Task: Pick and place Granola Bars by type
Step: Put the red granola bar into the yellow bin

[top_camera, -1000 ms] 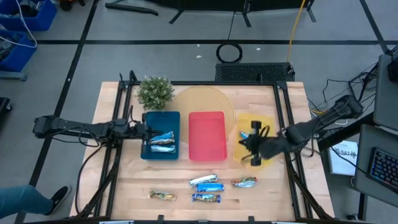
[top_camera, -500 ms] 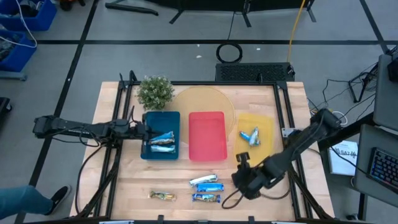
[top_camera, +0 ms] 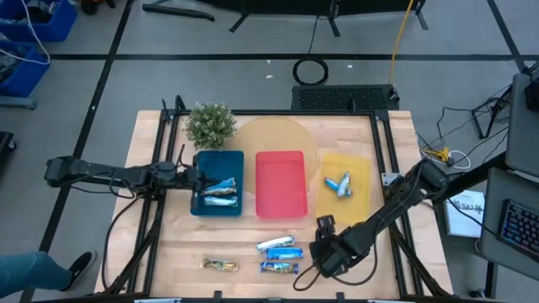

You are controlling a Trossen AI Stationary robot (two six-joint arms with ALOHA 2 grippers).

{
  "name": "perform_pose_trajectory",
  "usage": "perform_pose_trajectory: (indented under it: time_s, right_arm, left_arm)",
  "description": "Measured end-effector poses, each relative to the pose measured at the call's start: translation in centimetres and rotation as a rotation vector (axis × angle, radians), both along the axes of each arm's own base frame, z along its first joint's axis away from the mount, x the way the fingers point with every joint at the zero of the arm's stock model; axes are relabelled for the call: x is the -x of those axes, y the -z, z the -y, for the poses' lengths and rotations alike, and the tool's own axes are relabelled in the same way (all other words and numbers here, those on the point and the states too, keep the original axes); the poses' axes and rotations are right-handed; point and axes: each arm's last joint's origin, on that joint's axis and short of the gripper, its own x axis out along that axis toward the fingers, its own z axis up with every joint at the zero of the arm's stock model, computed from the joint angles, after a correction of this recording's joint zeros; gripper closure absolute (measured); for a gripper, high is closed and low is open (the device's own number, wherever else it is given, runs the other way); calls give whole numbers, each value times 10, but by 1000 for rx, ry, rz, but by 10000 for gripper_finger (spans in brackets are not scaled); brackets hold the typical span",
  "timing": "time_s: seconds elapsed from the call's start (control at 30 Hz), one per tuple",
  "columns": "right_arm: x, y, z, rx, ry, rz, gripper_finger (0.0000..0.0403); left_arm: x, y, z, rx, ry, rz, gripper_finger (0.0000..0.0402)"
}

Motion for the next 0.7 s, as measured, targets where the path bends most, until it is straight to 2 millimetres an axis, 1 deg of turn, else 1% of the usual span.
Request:
perform_pose_trajectory:
  time_s: [0.17, 0.3, 0.37, 0.57, 0.63, 0.7]
  right_arm:
    - [0, 10, -3, -53, 104, -55, 175]
    - [0, 21, -3, -84, 122, -32, 180]
    - [3, 31, 0, -92, 123, -23, 181]
    - [14, 61, 16, -103, 143, -19, 185]
    - [17, 68, 19, -98, 138, -28, 197]
    - [18, 70, 21, -100, 144, -33, 220]
  left_arm:
    - [1, 2, 0, 4, -1, -22, 396]
    - [1, 2, 0, 3, -1, -22, 396]
    - [1, 2, 0, 12, -4, -22, 396]
    - [1, 2, 0, 44, -13, -22, 396]
    - [1, 2, 0, 44, -13, -22, 396]
    - [1, 2, 0, 45, -13, -22, 396]
